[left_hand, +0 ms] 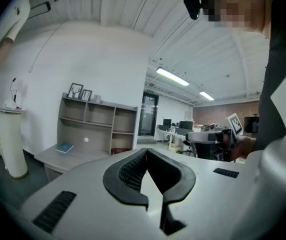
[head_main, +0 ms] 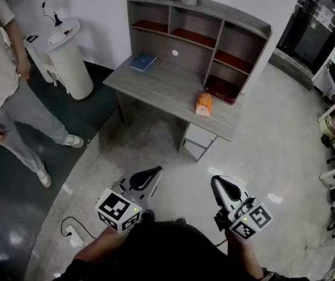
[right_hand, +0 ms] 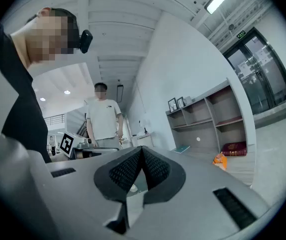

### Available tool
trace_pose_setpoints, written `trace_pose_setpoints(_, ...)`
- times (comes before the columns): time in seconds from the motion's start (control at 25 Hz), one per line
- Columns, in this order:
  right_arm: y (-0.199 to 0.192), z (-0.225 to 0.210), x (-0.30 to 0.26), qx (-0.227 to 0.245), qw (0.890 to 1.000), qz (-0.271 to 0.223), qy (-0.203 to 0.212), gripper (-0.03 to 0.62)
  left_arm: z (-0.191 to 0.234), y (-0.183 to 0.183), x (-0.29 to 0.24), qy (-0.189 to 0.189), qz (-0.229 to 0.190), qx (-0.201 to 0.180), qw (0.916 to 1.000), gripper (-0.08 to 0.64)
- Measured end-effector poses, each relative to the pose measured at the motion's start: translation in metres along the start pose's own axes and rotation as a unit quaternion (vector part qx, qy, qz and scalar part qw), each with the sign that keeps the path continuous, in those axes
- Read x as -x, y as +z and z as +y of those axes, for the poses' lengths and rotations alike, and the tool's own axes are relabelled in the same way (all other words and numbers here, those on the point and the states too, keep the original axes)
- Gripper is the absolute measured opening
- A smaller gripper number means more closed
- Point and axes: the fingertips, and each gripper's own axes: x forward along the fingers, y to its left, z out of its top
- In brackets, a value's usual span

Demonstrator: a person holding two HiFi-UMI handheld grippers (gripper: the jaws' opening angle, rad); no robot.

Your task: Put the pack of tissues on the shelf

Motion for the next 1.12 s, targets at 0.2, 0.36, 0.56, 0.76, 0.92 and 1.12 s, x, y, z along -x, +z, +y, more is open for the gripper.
trace_pose_setpoints(0.2,-0.002,0.0,0.005,0.002,1.0,0.0,0.0,0.017,-0.005,-0.003,-0.004,-0.002,0.003,0.0,1.0,0.014)
trace_pose_setpoints(0.36,-0.003,-0.006,0.016,0.001,1.0,0.001,-0.001,0.017,-0.015,-0.003,-0.01,-0.005,0.0,-0.002,1.0,0.014)
trace_pose_setpoints(0.56,-0.001,-0.018,0.039,0.003,1.0,-0.004,-0.008,0.017,-0.037,-0.005,-0.021,-0.004,0.002,-0.002,1.0,0.014)
trace_pose_setpoints(0.76,0.0,-0.024,0.065,0.012,1.0,-0.009,0.003,0.02,-0.062,-0.006,-0.031,0.004,0.001,0.003,1.0,0.014)
trace_pose_setpoints(0.92,0.001,-0.032,0.082,0.006,1.0,-0.017,0.007,0.02,-0.076,-0.008,-0.035,0.013,0.004,0.0,0.9999,0.014)
trace_pose_setpoints(1.12,0.001,-0.041,0.084,-0.008,1.0,-0.026,0.014,0.02,-0.078,-0.009,-0.038,0.025,0.007,-0.003,0.9997,0.014)
